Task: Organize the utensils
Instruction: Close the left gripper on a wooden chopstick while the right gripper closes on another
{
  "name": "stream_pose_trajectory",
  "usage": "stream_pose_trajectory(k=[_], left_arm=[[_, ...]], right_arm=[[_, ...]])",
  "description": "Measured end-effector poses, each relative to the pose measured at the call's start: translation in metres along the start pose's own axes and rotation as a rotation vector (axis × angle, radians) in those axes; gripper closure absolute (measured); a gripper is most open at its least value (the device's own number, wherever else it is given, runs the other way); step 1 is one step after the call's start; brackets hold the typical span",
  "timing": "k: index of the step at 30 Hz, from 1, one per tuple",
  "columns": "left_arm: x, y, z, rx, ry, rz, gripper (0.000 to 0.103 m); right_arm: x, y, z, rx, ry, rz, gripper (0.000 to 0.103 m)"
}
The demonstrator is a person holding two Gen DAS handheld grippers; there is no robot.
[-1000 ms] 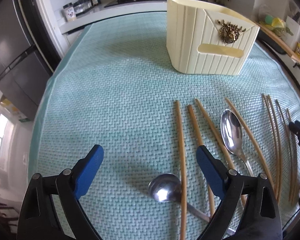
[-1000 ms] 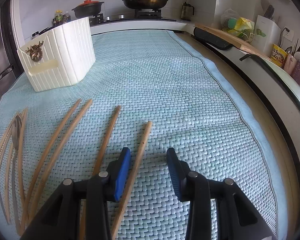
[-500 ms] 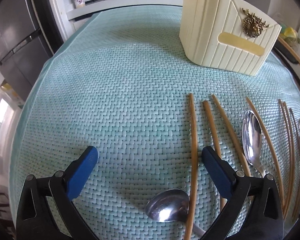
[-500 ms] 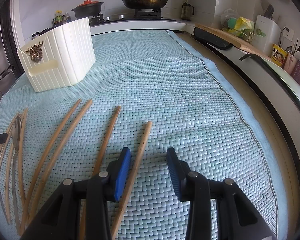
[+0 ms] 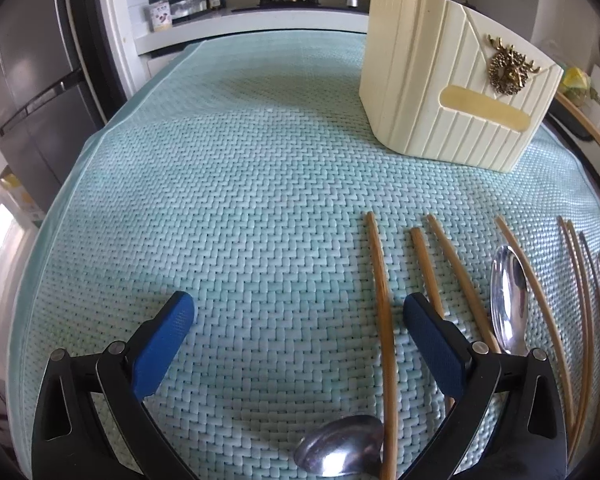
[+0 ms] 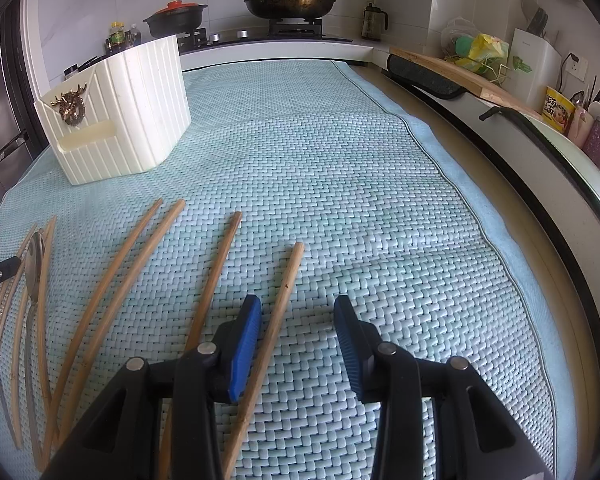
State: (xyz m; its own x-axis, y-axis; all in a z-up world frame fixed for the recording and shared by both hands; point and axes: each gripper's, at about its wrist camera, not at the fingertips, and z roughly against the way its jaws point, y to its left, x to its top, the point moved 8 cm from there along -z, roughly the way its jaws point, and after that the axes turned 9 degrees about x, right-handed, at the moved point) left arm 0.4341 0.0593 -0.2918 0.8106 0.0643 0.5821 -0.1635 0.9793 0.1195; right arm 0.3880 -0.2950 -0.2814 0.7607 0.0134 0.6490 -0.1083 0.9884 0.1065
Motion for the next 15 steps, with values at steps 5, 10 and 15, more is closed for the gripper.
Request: stream_pose_trajectory(k=[5,10,15], left_arm=[[0.000,-0.001,-0.001,0.003,0.002,0.009,0.000],[-0.003,-0.010,0.002,-0.013,0.021,-0.021,0.000],[0.004,-0.021,0.007,-0.040,-0.027,-0.057,0.031]], right_arm=[[0.000,-0.001,0.001,0.006,-0.001,-0.005,0.064],[0.000,-0.002,0.000,0.008,-0.001,-0.007,0.064],[0.000,-0.002,0.000,0.008,-0.001,-0.008,0.064]])
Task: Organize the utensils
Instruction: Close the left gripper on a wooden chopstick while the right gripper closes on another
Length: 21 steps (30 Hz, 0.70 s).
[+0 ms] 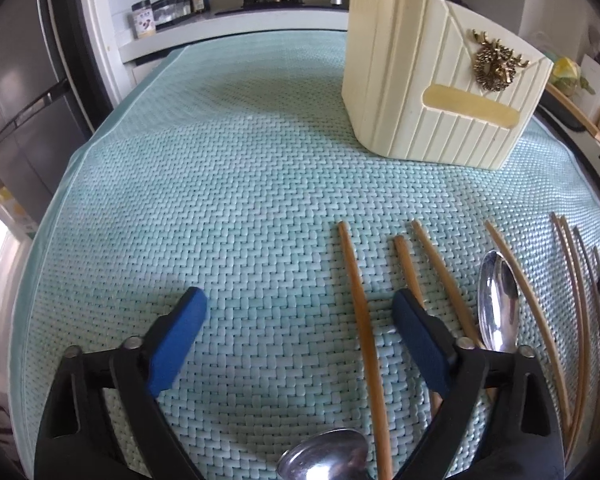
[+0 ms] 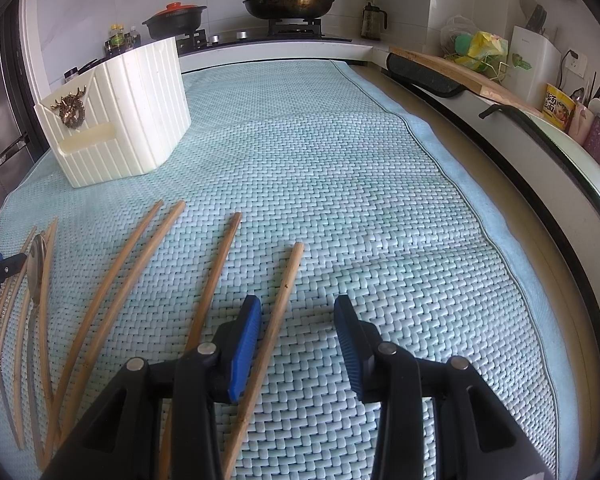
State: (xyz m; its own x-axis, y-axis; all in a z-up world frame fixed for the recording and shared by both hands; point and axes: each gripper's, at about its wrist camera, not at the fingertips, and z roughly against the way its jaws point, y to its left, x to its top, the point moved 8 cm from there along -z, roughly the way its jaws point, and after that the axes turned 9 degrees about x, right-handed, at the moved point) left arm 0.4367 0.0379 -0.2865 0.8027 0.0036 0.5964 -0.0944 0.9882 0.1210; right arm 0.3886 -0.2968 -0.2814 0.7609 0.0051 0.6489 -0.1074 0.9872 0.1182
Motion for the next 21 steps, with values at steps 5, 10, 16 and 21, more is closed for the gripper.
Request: stream_pose_trajectory(k=[5,10,16,21], left_arm=[[0.007,-0.016,0.004,-0.041,-0.031,-0.026,0.086],[0.007,-0.011,0.004,-0.098,-0.028,0.024,0.098],[0.011,0.001,0.001,-0.158,-0.001,0.097,0.100],[0.017,0.010,0.009,-0.164,-0.023,0.129,0.100]], right_arm=[[0.000,-0.001,0.000,0.000,0.000,-0.001,0.064],[0.000,0.000,0.000,0.001,0.000,-0.002,0.064],[0.001,0.000,-0.001,0.004,0.000,-0.004,0.064],[0.015,0.000,-0.011,0.034,0.014,0.000,0.066]])
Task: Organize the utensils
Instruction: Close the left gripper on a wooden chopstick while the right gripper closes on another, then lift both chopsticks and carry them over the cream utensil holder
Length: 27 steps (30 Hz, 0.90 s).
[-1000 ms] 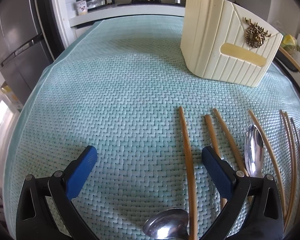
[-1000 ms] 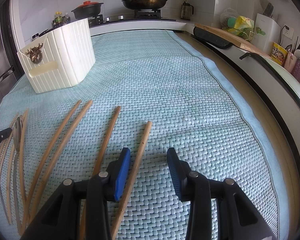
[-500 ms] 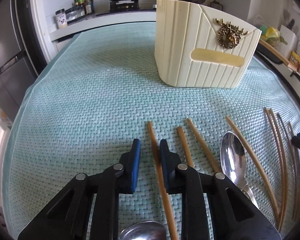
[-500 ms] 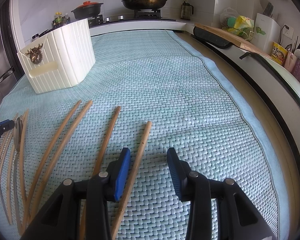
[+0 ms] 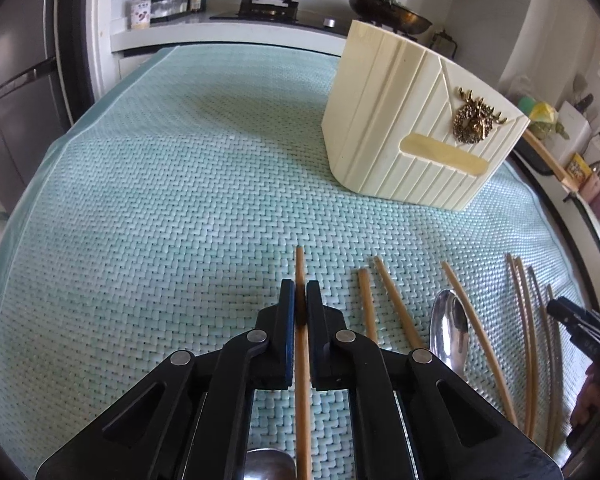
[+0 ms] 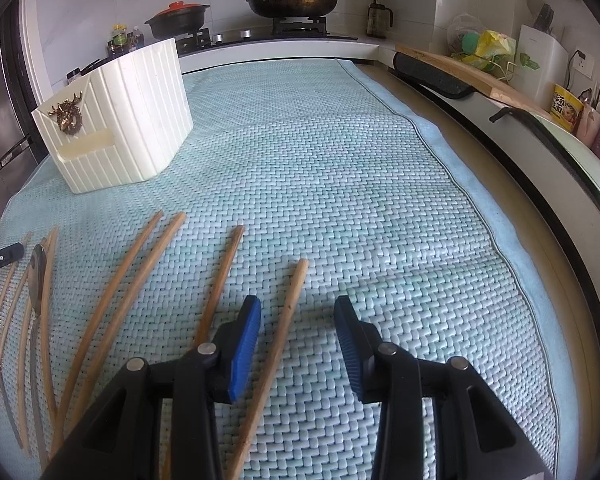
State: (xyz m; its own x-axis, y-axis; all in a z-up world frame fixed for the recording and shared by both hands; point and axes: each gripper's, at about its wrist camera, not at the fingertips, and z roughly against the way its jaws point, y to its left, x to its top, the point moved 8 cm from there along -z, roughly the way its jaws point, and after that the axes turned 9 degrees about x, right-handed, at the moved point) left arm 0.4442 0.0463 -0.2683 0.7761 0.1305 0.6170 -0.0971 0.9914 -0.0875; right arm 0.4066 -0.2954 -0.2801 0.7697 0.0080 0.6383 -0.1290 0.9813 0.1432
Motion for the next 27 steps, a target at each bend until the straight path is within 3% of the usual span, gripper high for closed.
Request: stream_pose_trajectory(k=[1,2,3,7,16,27], left_arm=[[0.003,0.001,0.004,-0.005,-0.010,0.007,0.100],[0.005,0.001,0.009,-0.008,-0.020,0.012,0.100],[0.008,0.001,0.015,-0.013,-0.031,0.016,0.100],[0.017,-0.001,0.043,-0.027,-0.083,0.014,0.100],[0.026,0.002,0.109,-0.080,-0.178,0.020,0.100],[0.031,0.008,0.180,-0.135,-0.290,0.026,0.100]], right_arm=[[0.003,0.000,-0.002,0.004,0.002,0.003,0.083],[0.007,-0.001,-0.004,0.006,0.006,0.005,0.094],[0.009,-0.002,-0.006,0.020,0.013,-0.008,0.096],[0.016,-0.001,0.000,0.112,0.013,-0.060,0.097],[0.045,0.023,0.084,0.315,-0.150,-0.113,0.097],[0.060,0.071,0.191,0.429,-0.338,-0.016,0.097]])
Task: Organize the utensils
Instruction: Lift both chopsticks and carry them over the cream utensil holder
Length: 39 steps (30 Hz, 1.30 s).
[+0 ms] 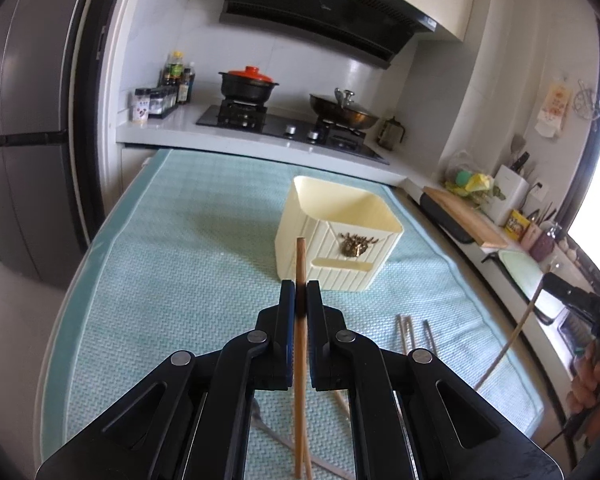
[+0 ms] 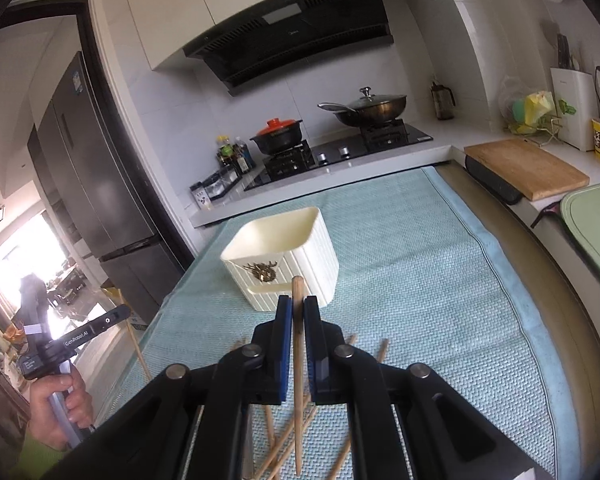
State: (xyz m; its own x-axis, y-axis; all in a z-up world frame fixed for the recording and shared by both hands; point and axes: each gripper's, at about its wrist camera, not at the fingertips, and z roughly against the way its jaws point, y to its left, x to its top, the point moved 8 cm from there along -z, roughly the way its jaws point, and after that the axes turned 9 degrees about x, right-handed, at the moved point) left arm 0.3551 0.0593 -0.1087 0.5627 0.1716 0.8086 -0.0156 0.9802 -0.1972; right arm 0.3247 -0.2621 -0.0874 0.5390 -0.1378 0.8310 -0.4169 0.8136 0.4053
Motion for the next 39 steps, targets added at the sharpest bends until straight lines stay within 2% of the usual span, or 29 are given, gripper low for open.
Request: stream_pose_trajectory(k=[6,10,22,31,35,39], left_arm=[[0.013,-0.009,0.029,-0.033,-0.048,0.001,0.100],[0.022,-0.012,0.041,-0.039,-0.076,-0.002,0.100],[0.060,-0.025,0.042,-0.072,-0.119,0.007,0.100],[0.123,-0.044,0.020,-0.099,-0.157,0.003,0.100],[0.162,-0.055,0.008,-0.088,-0.198,-0.014,0.100],[0.193,-0.064,-0.021,-0.058,-0.218,-0.023,0.100]], right_arm=[[0.013,0.032,0.018,0.005,-0.044,0.092,0.097],[0.018,0.039,0.019,0.001,-0.060,0.116,0.097],[0.051,0.047,0.015,-0.003,-0.120,0.146,0.097],[0.110,0.063,-0.006,0.004,-0.177,0.203,0.097],[0.148,0.072,-0.020,0.008,-0.222,0.229,0.097],[0.183,0.078,-0.045,0.004,-0.252,0.257,0.097]])
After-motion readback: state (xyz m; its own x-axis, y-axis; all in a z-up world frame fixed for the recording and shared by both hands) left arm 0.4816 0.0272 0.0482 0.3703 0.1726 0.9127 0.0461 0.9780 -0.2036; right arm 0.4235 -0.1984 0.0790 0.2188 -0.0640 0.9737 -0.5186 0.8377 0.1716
